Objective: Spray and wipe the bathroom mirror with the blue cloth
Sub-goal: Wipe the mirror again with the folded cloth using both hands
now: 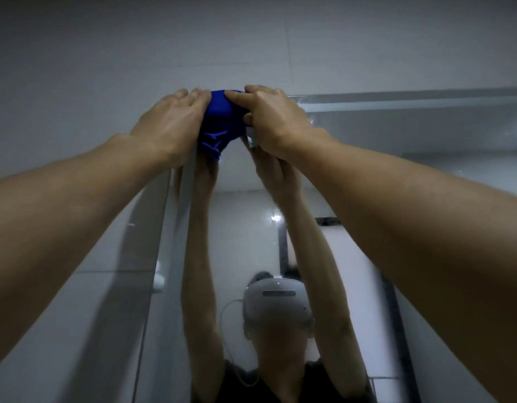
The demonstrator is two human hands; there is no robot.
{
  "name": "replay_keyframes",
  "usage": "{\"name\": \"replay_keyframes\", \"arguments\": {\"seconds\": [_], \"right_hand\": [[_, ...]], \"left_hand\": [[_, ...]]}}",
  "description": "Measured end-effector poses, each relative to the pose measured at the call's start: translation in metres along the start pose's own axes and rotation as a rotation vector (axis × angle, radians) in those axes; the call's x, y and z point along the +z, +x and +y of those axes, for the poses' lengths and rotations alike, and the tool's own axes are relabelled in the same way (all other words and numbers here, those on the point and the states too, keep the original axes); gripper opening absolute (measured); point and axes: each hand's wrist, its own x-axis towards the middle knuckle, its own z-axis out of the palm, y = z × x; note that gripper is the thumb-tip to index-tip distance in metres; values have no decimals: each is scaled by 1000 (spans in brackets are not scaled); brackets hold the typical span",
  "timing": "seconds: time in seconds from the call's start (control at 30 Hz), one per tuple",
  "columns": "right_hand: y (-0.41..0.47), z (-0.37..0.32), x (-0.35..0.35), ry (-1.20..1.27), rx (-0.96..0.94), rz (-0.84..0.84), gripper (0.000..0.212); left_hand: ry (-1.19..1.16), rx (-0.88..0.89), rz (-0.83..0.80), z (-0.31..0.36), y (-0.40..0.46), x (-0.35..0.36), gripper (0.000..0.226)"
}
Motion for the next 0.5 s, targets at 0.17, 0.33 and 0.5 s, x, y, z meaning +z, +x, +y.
{"name": "replay_keyframes", "arguments": {"seconds": [0.17,0.33,0.5], "right_hand": [[-15,34,-14,-13,17,-7,51],[-31,85,-39,-4,73,-62,58],[-61,138,-64,-37,121,-90,57]], "left_hand": [[-19,37,-20,33,12,0,70],[-53,69,-99,85,32,-2,74],[-85,107,-162,143,59,0,77]]}}
